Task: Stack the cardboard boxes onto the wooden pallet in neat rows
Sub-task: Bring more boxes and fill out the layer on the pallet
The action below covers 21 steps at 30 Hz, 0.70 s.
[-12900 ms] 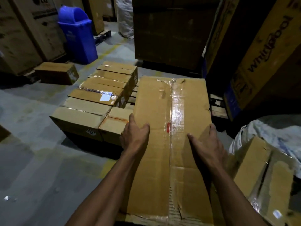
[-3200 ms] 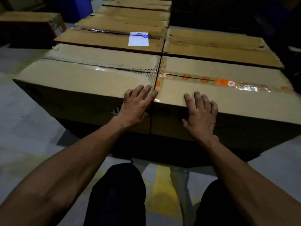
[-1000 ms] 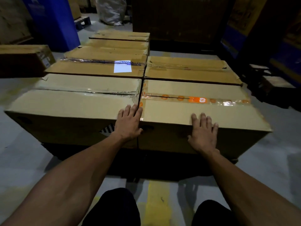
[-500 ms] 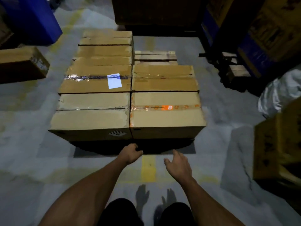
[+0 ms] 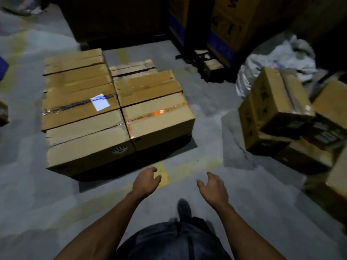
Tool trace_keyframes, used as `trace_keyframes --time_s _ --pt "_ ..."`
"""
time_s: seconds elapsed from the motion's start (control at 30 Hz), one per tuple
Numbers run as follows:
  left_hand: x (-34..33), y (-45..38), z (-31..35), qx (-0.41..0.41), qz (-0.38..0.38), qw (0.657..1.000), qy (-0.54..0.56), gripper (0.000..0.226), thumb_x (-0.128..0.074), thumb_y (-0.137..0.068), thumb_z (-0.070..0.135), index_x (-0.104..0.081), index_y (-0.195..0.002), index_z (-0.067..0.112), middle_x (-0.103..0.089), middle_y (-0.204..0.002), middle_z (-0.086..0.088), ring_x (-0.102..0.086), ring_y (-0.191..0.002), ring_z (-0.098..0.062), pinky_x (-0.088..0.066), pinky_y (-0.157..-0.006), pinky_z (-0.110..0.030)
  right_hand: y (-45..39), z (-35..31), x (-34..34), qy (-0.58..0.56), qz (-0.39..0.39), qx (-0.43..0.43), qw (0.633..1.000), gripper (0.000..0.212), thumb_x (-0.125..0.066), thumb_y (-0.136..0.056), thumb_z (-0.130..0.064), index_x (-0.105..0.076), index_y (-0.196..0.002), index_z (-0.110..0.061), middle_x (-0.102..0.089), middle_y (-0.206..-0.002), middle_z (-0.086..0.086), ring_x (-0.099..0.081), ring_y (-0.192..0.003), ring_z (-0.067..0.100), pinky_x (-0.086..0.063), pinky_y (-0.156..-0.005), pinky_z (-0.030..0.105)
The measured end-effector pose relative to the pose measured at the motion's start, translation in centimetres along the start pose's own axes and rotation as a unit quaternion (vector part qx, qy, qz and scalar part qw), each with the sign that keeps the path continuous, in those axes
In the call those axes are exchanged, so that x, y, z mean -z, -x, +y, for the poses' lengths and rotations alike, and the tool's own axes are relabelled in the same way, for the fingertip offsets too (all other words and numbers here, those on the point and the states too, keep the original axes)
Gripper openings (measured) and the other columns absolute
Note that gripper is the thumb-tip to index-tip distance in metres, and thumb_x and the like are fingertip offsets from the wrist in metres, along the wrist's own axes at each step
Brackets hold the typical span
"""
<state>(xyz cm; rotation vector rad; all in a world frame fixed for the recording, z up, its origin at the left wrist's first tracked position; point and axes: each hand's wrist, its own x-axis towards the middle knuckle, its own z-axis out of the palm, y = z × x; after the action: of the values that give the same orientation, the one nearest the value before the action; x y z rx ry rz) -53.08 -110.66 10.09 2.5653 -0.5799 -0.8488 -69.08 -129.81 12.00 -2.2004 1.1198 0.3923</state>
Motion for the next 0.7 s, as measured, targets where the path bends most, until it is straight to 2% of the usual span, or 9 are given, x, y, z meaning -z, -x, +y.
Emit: trace_keyframes --time_s 0.17,0.37,0.53,0.7 --pt "-3.1 3.4 1.0 -0.073 -0.036 0.994 -0.069 0.049 -0.050 -0.100 0.037 -0.051 -0.141 0.011 -0.054 -0.143 -0.008 -0.050 -0.131 -0.026 -0.042 -0.104 -0.033 6.8 4.8 -1.1 -0.051 0.044 -0.074 0.995 0.069 -0.048 -0.100 -0.051 -0.029 -0.156 -0.015 -0.033 -0.160 0.007 -0.031 -0.146 0.027 -0.031 -0.116 0.039" --pt "-8.1 6.7 6.7 -0.171 -0.087 0.967 -0.168 0.050 -0.047 -0.101 0.039 -0.049 -0.142 0.011 -0.053 -0.143 -0.008 -0.049 -0.131 -0.025 -0.042 -0.103 -0.032 13.7 13.0 -0.8 -0.107 0.091 -0.161 0.977 0.071 -0.049 -0.099 -0.052 -0.030 -0.156 -0.014 -0.034 -0.160 0.006 -0.031 -0.146 0.026 -0.030 -0.117 0.038" --pt "-14.3 9.3 15.9 -0.255 -0.095 0.935 -0.227 0.051 -0.045 -0.101 0.043 -0.047 -0.142 0.013 -0.051 -0.144 -0.007 -0.046 -0.132 -0.026 -0.041 -0.103 -0.033 16.9 22.1 1.3 -0.144 0.123 -0.200 0.961 0.069 -0.049 -0.099 -0.049 -0.030 -0.155 -0.014 -0.033 -0.160 0.005 -0.031 -0.146 0.025 -0.029 -0.116 0.035" --pt "-22.9 12.8 28.5 -0.323 -0.092 0.907 -0.255 0.055 -0.045 -0.101 0.045 -0.045 -0.145 0.013 -0.047 -0.149 -0.007 -0.043 -0.136 -0.027 -0.038 -0.107 -0.034 19.5 33.9 5.2 -0.162 0.140 -0.226 0.950 0.071 -0.046 -0.099 -0.050 -0.025 -0.158 -0.016 -0.027 -0.163 0.004 -0.025 -0.149 0.024 -0.026 -0.119 0.036"
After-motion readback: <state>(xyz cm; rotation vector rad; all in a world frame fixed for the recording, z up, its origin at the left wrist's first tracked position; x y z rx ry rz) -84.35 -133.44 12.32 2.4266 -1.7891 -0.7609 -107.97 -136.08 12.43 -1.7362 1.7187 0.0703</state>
